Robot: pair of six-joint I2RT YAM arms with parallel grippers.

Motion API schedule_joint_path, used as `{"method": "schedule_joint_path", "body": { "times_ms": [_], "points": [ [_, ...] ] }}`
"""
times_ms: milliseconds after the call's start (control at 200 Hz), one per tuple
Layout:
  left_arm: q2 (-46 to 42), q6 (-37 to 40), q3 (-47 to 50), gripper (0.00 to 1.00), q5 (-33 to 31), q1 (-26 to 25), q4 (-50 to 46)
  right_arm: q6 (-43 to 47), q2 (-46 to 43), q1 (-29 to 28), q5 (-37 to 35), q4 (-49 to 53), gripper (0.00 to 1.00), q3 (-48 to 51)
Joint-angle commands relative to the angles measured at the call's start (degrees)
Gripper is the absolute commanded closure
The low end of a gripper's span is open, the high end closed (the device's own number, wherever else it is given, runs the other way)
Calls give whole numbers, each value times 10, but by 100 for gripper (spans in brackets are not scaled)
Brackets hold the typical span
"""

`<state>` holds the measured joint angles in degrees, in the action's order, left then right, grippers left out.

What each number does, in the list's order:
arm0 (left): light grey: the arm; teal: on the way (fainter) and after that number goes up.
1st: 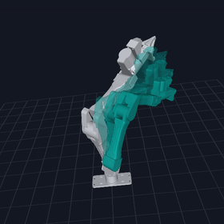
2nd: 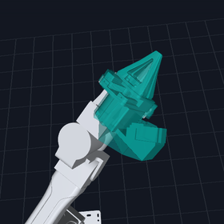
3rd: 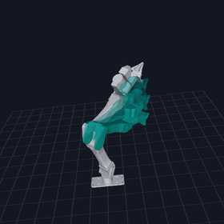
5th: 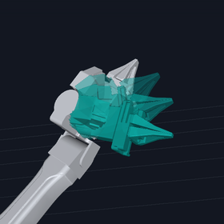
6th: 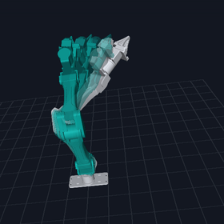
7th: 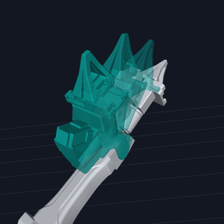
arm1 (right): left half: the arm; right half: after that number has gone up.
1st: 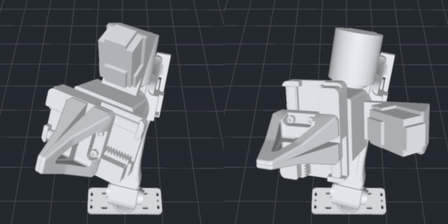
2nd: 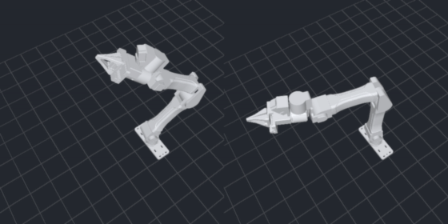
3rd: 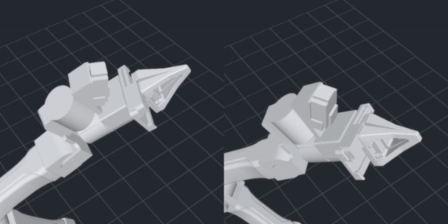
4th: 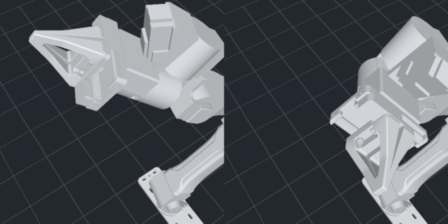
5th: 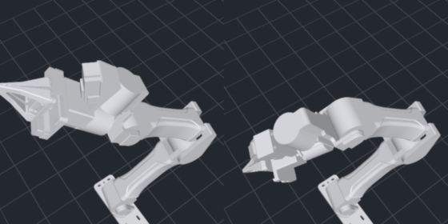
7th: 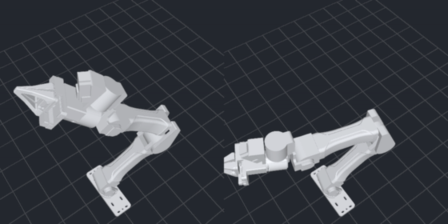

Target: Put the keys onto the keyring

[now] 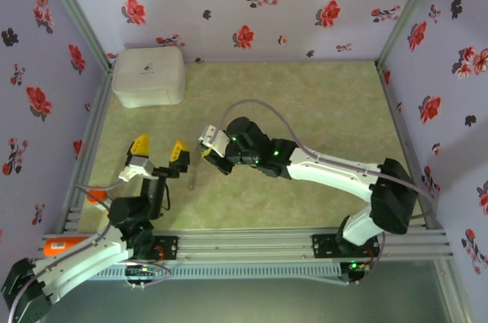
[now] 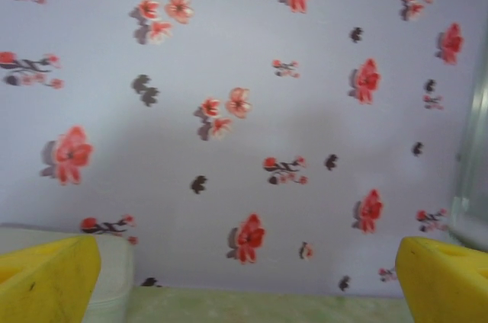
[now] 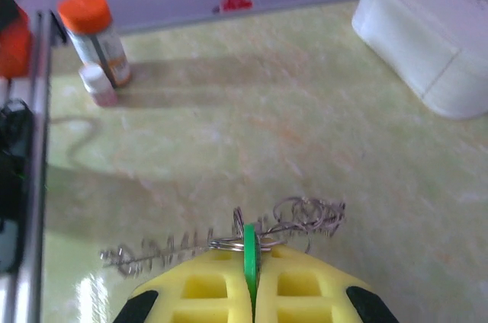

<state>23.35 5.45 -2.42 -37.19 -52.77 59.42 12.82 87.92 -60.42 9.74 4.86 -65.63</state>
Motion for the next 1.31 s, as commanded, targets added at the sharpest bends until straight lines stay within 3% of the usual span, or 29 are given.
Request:
{"method": "schedule_joint_path", "body": {
  "times_ms": [0,290,525,640,770,850,1045,1175,1300],
  "points": [
    [-4,30,-20,0,-80,-1,2,35,1,0,-62,65,100,16],
    [77,36,-37,0,-128,-1,-46,115,-46,3,-232,223,100,107],
    [163,64,-59,0,-169,-1,-44,151,-43,14,-285,293,100,131],
    [181,80,-71,0,-182,-1,-67,156,-29,19,-333,320,89,135],
    [190,72,-73,0,-188,5,-81,157,-22,31,-361,355,66,141],
    [190,58,-73,0,-179,9,-89,147,-39,51,-371,365,59,152],
    [202,18,-90,0,-130,50,-151,63,-159,135,-386,258,40,182],
    [233,6,-103,0,-84,104,-171,-44,-239,250,-351,97,31,237],
    [259,-9,-109,0,-44,180,-178,-128,-262,370,-346,-55,30,309]
  ]
}}
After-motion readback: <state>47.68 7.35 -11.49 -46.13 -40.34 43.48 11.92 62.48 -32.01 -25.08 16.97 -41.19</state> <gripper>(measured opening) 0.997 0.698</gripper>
